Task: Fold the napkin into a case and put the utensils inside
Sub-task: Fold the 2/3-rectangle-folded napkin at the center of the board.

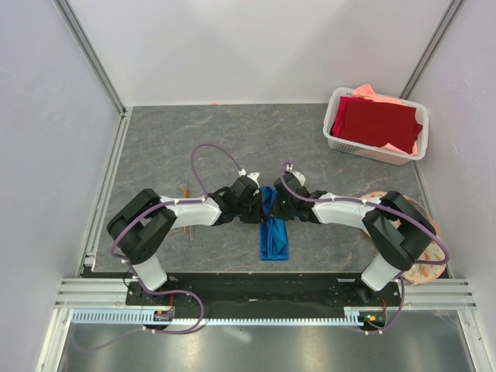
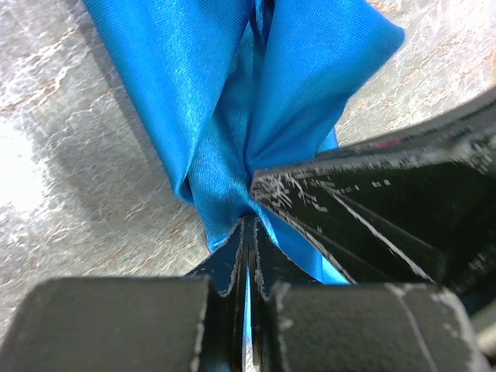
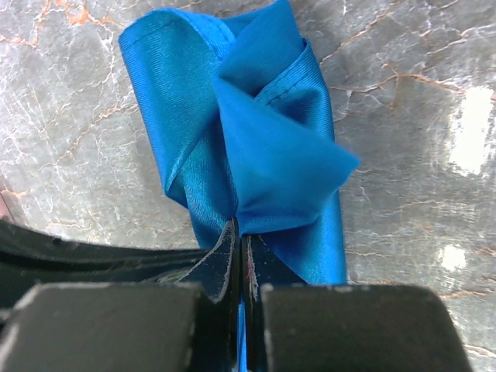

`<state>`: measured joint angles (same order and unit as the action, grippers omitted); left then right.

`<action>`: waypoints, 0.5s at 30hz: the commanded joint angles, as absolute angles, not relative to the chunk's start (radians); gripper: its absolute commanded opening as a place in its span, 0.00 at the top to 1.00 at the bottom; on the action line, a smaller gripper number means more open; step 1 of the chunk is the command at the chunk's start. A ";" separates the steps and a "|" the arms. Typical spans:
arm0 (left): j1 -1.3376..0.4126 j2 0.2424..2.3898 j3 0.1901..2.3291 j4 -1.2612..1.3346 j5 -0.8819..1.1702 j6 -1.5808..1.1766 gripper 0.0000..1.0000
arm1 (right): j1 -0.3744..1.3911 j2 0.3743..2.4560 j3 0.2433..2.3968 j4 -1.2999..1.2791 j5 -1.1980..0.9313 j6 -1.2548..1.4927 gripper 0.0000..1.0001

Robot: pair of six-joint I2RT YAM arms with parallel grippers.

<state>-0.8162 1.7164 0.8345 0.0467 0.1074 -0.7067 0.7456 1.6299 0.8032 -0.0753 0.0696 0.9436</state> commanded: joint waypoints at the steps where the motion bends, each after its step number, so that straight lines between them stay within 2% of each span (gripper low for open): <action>1: -0.821 1.642 0.821 0.006 0.060 -0.695 0.98 | 0.753 1.655 0.838 -0.077 0.110 0.939 0.98; 2: -0.819 1.625 0.819 -0.024 0.060 -0.693 0.97 | 0.755 1.655 0.838 -0.081 0.115 0.930 0.95; 3: -0.821 1.609 0.813 -0.038 0.064 -0.693 0.96 | 0.755 1.649 0.838 -0.086 0.118 0.927 0.88; 6: -0.821 1.537 0.792 -0.037 0.101 -0.713 0.77 | 0.755 1.635 0.838 -0.098 0.112 0.920 0.83; 7: -0.821 1.519 0.785 -0.032 0.115 -0.721 0.67 | 0.753 1.634 0.838 -0.100 0.110 0.920 0.82; 10: -0.822 1.480 0.770 -0.023 0.144 -0.739 0.48 | 0.755 1.632 0.839 -0.101 0.100 0.930 0.76; 13: -0.828 1.493 0.772 -0.021 0.150 -0.741 0.36 | 0.755 1.635 0.839 -0.097 0.086 0.948 0.74; 15: -0.839 1.515 0.772 -0.020 0.147 -0.742 0.34 | 0.755 1.634 0.838 -0.089 0.080 0.968 0.71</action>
